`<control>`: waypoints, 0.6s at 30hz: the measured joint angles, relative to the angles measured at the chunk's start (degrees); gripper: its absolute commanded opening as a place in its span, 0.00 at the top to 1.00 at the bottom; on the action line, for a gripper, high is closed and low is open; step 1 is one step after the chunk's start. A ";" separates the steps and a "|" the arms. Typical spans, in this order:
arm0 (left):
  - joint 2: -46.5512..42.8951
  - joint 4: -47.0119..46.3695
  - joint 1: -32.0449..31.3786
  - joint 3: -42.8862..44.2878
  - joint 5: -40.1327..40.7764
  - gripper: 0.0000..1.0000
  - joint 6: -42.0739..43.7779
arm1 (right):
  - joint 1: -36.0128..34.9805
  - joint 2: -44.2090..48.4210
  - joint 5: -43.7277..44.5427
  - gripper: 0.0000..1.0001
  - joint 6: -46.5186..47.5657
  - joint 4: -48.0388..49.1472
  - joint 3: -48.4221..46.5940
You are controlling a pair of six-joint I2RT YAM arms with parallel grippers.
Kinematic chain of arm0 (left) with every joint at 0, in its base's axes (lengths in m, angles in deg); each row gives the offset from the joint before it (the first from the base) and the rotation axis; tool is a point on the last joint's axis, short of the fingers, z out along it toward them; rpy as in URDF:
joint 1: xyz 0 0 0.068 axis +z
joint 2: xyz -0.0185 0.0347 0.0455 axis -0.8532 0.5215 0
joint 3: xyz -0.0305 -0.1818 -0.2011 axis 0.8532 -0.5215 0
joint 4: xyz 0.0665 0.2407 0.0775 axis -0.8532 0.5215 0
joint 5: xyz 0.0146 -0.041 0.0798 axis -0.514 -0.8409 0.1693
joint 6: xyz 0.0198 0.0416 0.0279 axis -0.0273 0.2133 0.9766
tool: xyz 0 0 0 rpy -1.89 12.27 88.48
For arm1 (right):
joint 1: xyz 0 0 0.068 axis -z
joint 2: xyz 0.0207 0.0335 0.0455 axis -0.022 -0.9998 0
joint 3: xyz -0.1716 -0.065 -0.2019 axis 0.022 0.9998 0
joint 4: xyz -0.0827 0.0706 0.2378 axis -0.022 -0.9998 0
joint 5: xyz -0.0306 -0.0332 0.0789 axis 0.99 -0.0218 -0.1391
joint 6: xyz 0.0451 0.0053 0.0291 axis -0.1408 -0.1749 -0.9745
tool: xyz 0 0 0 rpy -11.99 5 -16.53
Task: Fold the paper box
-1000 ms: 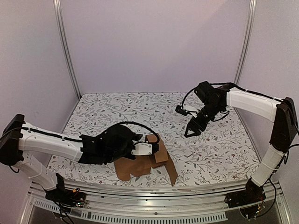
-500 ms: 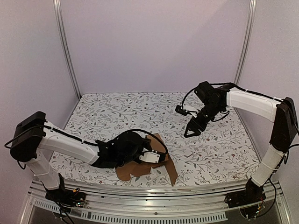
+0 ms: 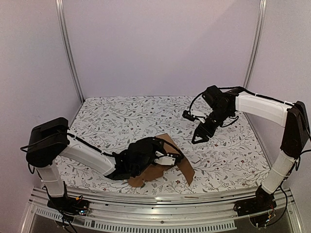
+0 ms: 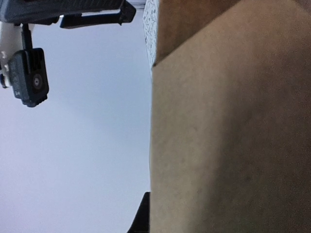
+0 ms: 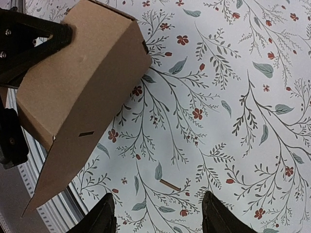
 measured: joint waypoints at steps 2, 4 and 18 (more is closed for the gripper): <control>0.39 -1.07 -0.31 0.63 2.82 1.00 0.24 | 0.00 -0.04 0.00 0.41 0.02 0.00 0.00; 1.36 -1.88 -0.55 2.12 6.67 1.00 0.76 | 0.00 -0.13 0.00 0.41 0.02 0.00 0.00; 15.37 7.61 1.75 19.06 42.93 0.58 -10.54 | 0.02 -0.76 0.09 0.41 0.24 0.07 0.00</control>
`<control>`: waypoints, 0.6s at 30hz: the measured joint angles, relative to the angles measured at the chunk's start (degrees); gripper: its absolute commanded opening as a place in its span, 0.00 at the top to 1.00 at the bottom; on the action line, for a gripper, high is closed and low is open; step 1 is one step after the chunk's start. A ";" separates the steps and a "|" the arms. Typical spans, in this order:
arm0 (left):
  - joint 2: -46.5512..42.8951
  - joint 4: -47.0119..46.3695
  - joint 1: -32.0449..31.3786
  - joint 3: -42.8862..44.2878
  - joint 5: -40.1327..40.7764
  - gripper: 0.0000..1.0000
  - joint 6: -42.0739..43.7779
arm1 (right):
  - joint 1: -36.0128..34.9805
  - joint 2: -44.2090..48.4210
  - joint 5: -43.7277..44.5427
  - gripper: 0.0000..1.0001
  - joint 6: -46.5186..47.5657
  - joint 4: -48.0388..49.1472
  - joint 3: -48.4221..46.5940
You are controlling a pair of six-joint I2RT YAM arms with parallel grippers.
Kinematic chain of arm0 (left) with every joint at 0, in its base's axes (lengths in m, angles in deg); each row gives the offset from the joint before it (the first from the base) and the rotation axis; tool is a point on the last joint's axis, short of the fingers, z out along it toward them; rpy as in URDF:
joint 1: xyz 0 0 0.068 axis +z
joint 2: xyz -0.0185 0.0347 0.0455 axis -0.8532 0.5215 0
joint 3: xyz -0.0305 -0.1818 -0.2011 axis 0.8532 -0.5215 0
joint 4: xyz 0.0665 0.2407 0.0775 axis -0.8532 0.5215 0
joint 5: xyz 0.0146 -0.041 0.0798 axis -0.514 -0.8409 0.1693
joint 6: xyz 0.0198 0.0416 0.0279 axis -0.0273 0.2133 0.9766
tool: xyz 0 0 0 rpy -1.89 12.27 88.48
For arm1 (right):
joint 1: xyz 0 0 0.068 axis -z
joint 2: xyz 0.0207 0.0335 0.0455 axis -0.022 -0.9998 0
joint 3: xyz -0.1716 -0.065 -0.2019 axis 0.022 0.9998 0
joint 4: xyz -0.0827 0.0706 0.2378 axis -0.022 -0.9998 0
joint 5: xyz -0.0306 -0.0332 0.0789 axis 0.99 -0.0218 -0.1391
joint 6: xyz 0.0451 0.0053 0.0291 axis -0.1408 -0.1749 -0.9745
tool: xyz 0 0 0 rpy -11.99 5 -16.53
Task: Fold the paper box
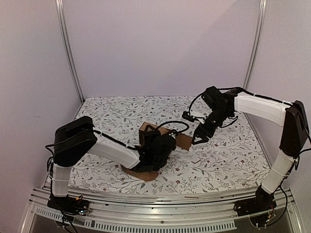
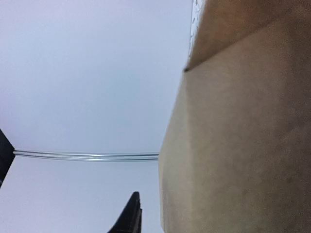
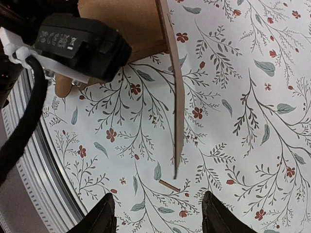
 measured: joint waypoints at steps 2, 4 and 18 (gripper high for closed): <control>0.57 7.13 -0.02 3.91 1.79 0.44 -6.45 | 0.00 -0.17 0.02 0.41 0.00 0.02 0.00; 0.72 16.83 -0.04 8.15 2.95 0.38 -14.78 | -0.02 -0.31 0.02 0.41 -0.02 0.00 0.00; -10.01 83.30 -3.69 17.77 -36.70 0.25 -58.66 | 1.18 0.02 0.02 0.41 -0.04 -0.02 0.00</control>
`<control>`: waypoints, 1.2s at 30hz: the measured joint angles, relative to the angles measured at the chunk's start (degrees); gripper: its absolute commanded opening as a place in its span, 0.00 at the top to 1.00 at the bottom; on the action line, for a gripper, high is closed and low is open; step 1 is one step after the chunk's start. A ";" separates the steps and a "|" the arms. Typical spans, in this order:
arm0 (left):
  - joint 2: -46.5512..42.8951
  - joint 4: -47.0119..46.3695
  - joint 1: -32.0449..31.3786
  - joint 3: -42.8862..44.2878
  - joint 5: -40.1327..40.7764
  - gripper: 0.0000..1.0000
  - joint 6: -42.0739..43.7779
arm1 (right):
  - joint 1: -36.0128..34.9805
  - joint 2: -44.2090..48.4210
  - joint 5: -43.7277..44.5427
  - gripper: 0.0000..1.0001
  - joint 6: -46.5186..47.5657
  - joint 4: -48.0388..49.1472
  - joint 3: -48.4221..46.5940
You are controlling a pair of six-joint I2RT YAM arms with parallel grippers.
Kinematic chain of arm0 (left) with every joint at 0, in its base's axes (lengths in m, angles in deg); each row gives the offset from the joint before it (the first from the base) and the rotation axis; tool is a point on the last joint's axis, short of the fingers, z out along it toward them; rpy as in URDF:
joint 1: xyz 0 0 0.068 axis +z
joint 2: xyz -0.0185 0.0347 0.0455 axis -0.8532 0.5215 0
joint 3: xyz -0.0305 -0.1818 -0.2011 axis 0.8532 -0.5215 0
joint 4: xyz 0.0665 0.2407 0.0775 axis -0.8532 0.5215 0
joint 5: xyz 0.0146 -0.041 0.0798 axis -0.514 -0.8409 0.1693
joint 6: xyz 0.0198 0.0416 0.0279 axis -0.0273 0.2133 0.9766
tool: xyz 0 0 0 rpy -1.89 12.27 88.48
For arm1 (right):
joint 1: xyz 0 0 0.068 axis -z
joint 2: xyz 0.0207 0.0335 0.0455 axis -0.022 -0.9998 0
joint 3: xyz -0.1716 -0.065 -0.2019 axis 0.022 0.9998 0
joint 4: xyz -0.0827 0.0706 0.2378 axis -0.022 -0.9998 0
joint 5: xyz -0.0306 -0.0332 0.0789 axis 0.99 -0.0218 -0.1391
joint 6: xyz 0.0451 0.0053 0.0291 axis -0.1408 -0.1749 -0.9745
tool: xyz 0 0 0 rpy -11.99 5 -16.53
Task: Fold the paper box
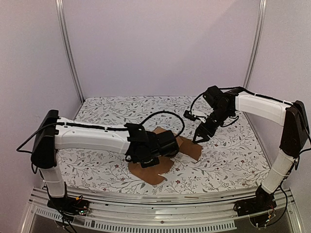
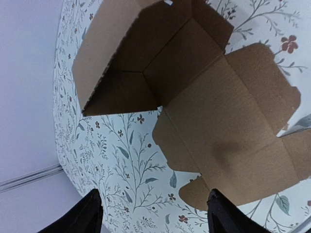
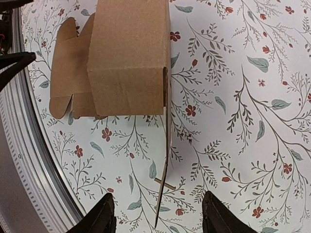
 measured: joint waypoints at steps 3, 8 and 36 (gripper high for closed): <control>-7.10 1.07 1.16 0.70 -10.05 0.19 -1.88 | 0.07 0.00 0.00 0.41 -0.09 -0.02 0.00; -15.39 -5.97 13.03 1.86 -26.53 0.05 -10.05 | 0.07 0.00 0.20 0.41 -0.42 -0.04 0.00; -1.25 -30.21 31.98 -5.95 -66.75 0.33 -33.35 | -2.69 -6.36 3.96 0.56 5.40 -5.25 -1.92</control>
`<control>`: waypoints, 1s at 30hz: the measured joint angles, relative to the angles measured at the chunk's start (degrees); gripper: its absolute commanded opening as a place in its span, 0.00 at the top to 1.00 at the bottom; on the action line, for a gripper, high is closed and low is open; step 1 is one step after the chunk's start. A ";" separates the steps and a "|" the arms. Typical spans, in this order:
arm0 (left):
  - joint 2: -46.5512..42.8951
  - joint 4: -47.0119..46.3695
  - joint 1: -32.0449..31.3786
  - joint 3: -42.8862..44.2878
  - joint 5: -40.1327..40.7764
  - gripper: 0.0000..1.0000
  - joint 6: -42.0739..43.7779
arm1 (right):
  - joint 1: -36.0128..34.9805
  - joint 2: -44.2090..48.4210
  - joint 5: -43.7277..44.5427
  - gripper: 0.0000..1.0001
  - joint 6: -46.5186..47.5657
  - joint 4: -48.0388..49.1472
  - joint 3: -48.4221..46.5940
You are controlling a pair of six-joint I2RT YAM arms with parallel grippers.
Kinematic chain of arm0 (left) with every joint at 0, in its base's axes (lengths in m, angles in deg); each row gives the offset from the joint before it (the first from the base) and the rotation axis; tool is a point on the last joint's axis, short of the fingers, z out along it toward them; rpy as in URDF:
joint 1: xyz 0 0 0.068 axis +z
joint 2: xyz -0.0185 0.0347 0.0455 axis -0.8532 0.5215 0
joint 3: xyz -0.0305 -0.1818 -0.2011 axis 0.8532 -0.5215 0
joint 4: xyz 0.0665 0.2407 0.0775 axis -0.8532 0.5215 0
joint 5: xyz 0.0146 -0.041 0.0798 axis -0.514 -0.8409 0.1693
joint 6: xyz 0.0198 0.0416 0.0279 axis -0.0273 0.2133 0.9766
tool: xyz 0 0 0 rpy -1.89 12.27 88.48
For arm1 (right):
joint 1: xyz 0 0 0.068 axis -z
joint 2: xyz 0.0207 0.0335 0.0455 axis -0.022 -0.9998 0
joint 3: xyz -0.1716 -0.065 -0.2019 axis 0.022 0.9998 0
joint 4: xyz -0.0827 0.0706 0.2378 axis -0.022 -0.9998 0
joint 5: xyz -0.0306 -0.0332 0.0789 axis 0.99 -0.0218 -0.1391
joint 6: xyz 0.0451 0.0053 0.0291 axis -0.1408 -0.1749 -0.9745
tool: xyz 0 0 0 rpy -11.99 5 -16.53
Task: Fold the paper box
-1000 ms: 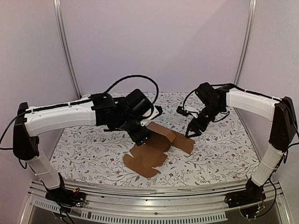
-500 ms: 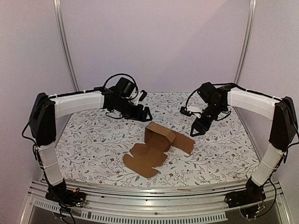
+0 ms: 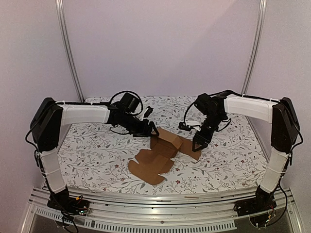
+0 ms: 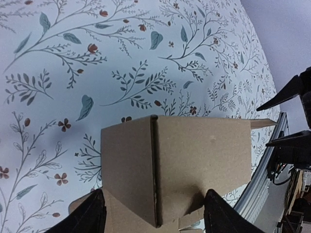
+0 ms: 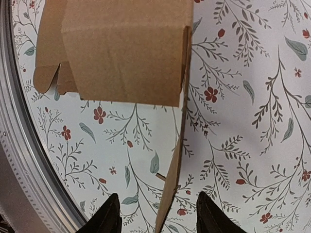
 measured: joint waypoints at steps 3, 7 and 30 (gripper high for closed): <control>-1.70 -1.42 0.02 -4.04 -0.09 0.33 -1.57 | -0.94 -2.67 0.50 0.75 -1.68 -0.11 -3.21; -7.87 -3.72 0.09 -10.64 1.49 0.31 -4.13 | -1.01 -5.84 2.21 0.92 -2.86 0.02 -7.23; -18.34 -15.72 1.11 -24.81 8.61 0.27 -14.56 | -5.09 -17.25 1.73 1.00 16.17 -3.39 -26.14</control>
